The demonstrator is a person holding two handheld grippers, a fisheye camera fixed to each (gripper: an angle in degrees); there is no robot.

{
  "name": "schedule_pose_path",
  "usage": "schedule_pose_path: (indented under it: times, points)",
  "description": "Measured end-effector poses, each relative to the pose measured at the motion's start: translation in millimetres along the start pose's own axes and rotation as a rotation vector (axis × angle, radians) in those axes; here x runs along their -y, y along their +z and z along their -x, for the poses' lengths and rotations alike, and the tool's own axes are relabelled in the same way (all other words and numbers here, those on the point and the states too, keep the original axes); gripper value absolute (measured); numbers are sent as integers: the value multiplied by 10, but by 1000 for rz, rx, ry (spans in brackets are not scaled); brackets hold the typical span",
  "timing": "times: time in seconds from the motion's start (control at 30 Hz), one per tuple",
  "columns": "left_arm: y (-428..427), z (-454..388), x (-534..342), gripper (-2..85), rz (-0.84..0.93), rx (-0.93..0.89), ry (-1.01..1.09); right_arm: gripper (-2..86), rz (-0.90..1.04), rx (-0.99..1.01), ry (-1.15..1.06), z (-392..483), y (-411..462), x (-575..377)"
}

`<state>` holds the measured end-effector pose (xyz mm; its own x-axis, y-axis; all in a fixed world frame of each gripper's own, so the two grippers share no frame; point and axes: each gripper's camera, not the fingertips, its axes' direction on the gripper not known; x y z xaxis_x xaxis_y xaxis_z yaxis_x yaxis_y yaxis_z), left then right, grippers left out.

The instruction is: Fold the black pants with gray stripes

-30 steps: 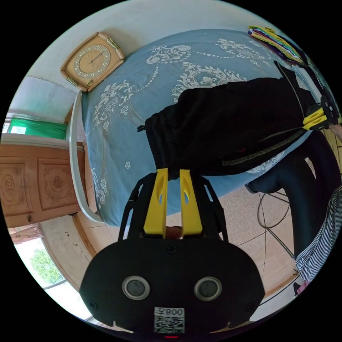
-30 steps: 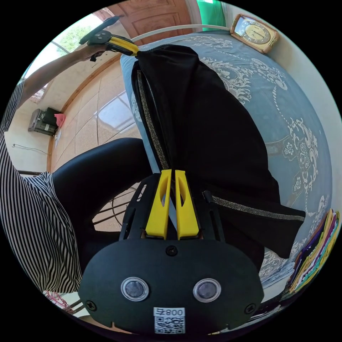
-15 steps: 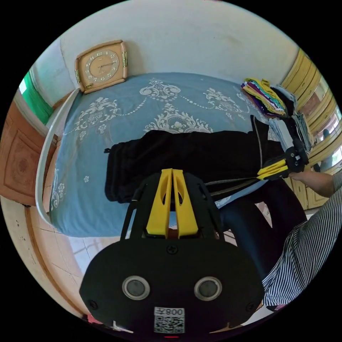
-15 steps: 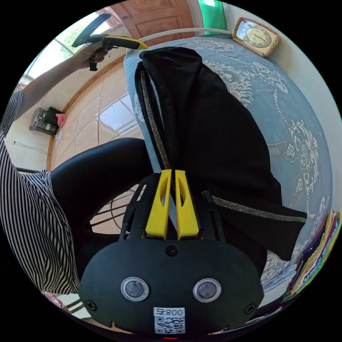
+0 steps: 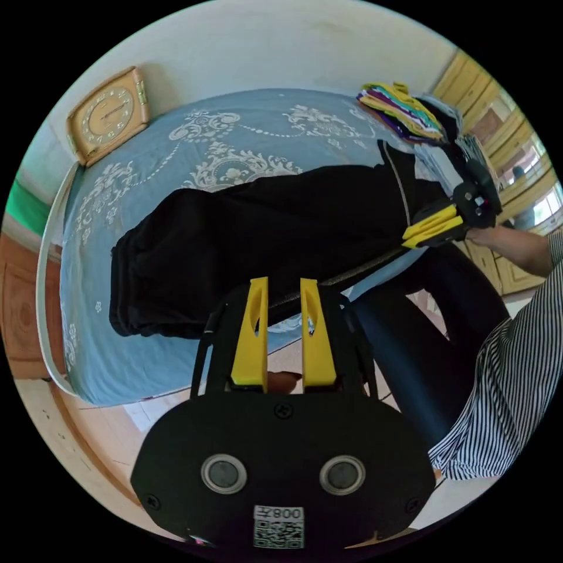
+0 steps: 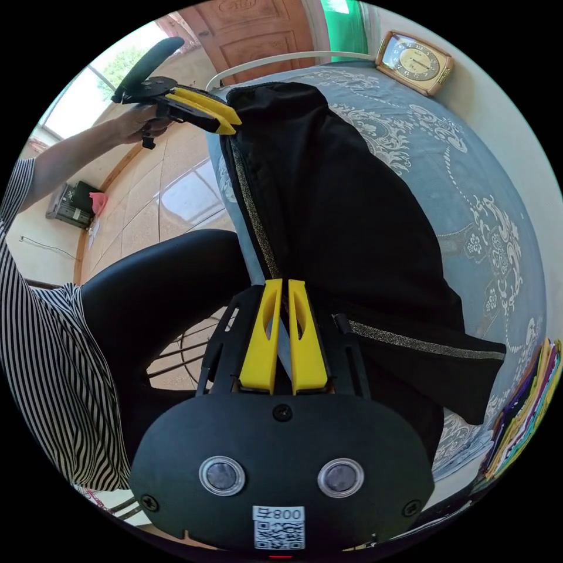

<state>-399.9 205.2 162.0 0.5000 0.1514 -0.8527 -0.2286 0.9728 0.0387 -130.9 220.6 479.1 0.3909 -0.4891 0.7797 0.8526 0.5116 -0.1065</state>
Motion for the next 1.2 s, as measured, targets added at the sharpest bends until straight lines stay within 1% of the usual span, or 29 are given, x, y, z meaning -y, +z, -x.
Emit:
schedule_pose_path:
  times: [0.07, 0.1, 0.3, 0.4, 0.47, 0.6, 0.7, 0.73, 0.77, 0.83, 0.9, 0.97, 1.07, 1.1, 1.17, 1.2]
  points:
    - [222, 25, 48, 57, 88, 91, 45, 20, 12, -24, -14, 17, -61, -6]
    - [255, 45, 51, 51, 97, 91, 52, 20, 13, -27, -15, 17, -78, -9]
    - [190, 342, -62, 24, 9, 36, 24, 22, -28, 20, 22, -76, -382, -83]
    - [347, 472, -111, 21, 38, 44, 14, 21, -66, 61, 27, -80, -537, -138]
    - [581, 606, -121, 22, 77, 11, -15, 21, -26, 52, -6, -16, -518, -140]
    - [727, 821, -98, 27, 62, -26, -77, 22, -30, 60, 27, -32, -571, -157]
    - [741, 970, -87, 30, -20, -55, -105, 24, -60, 107, 89, -111, -728, -216]
    - [836, 1030, -72, 30, 0, -62, -115, 26, -78, 118, 108, -128, -787, -248]
    - [991, 1083, -52, 31, 67, -50, -110, 27, -95, 138, 138, -152, -836, -279]
    - [1123, 1175, -56, 33, 78, -51, -118, 29, -123, 188, 193, -207, -917, -326]
    - [1152, 1303, -63, 35, 38, -89, -162, 31, -165, 252, 270, -286, -1035, -397]
    - [1182, 1440, -81, 40, -20, -91, -210, 32, -232, 335, 366, -387, -1216, -550]
    - [1240, 1528, -45, 46, -105, -130, -242, 32, -278, 382, 482, -535, -1440, -791]
    - [1251, 1526, -19, 47, -129, -151, -238, 33, -288, 379, 512, -577, -1494, -846]
    - [1360, 1440, 181, 52, -206, -257, -175, 35, -344, 352, 628, -787, -1745, -1063]
    - [1407, 1399, 258, 53, -211, -281, -144, 36, -349, 338, 654, -854, -1808, -1104]
